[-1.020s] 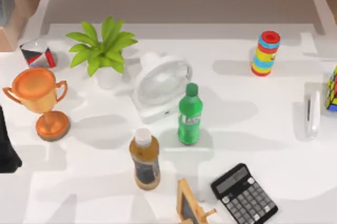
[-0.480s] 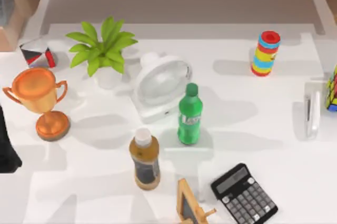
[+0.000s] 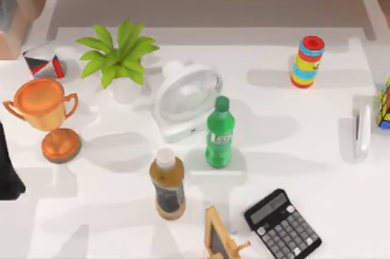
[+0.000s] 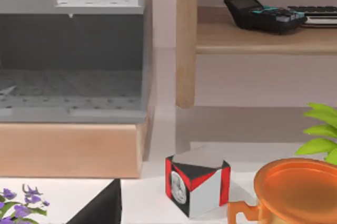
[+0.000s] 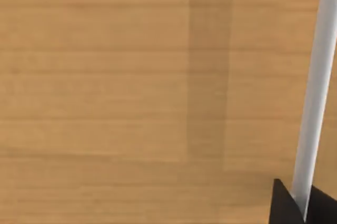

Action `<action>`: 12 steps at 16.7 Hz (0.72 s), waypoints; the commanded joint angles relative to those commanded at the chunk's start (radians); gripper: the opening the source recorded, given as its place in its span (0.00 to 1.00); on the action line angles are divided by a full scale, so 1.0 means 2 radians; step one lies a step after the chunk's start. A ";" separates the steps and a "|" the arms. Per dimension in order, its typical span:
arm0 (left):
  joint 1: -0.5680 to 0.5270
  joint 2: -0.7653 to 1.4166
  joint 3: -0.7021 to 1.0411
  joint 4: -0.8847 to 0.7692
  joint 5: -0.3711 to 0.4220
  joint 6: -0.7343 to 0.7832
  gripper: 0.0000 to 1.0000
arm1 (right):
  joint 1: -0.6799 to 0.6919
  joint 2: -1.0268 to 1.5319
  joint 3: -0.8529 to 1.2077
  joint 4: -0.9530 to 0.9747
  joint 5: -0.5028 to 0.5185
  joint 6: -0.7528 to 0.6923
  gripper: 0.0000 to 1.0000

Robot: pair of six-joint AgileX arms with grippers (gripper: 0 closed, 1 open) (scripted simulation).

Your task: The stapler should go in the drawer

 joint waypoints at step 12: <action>0.000 0.000 0.000 0.000 0.000 0.000 1.00 | -0.034 -0.022 -0.061 0.038 -0.034 0.002 0.30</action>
